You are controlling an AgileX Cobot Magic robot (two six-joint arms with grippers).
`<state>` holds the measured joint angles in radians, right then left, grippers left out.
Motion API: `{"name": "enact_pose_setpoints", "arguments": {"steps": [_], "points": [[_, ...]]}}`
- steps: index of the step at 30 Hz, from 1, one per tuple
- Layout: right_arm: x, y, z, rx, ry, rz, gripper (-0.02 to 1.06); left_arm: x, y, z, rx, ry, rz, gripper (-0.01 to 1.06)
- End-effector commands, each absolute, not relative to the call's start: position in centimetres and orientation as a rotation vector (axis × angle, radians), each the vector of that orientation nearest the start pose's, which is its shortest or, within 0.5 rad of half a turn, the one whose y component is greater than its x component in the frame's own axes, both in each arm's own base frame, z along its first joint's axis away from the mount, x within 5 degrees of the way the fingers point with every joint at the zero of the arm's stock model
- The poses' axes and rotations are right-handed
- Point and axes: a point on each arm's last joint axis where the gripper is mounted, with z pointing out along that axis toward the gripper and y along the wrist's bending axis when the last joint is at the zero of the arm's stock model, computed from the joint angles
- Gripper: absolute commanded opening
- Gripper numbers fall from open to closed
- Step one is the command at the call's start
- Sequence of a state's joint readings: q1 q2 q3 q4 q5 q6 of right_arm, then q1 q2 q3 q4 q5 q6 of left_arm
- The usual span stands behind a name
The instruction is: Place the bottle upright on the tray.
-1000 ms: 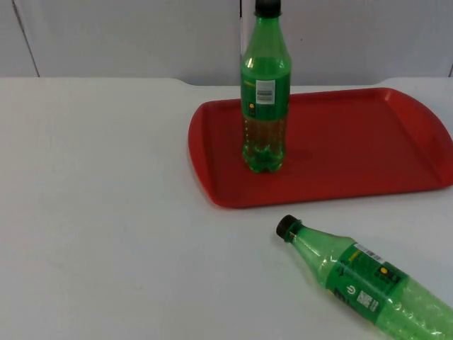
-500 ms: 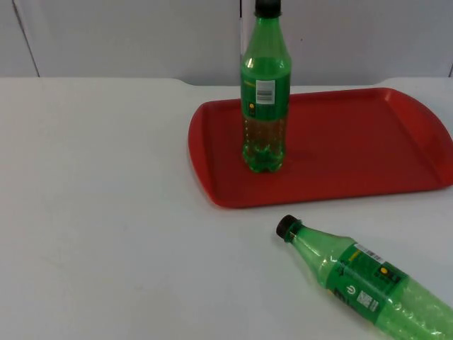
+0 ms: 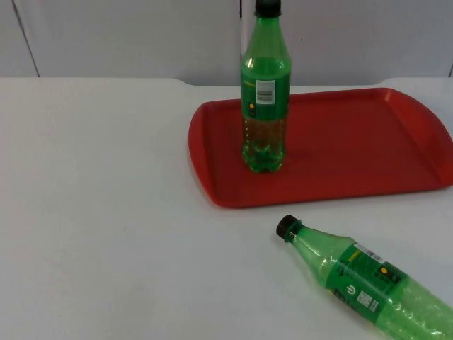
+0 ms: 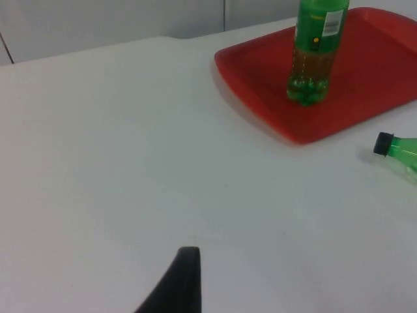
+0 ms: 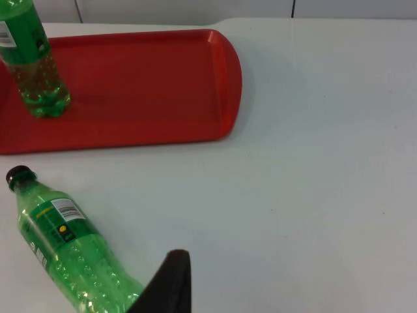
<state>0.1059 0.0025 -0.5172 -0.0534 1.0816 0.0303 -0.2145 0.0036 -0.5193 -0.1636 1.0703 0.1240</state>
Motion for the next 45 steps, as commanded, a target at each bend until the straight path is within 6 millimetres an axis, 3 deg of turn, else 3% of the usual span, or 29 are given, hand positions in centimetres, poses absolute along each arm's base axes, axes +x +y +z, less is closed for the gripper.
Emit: {"name": "enact_pose_setpoints", "arguments": {"steps": [1, 45], "points": [[-0.71, -0.48, 28.06, -0.072, 2.042, 0.025, 1.05, -1.02, -1.17, 28.12, 0.362, 2.005, -0.265, 1.05], [-0.71, -0.48, 28.06, -0.072, 2.042, 0.025, 1.05, -0.68, -0.56, 27.53, 0.341, 2.037, -0.175, 1.05]]}}
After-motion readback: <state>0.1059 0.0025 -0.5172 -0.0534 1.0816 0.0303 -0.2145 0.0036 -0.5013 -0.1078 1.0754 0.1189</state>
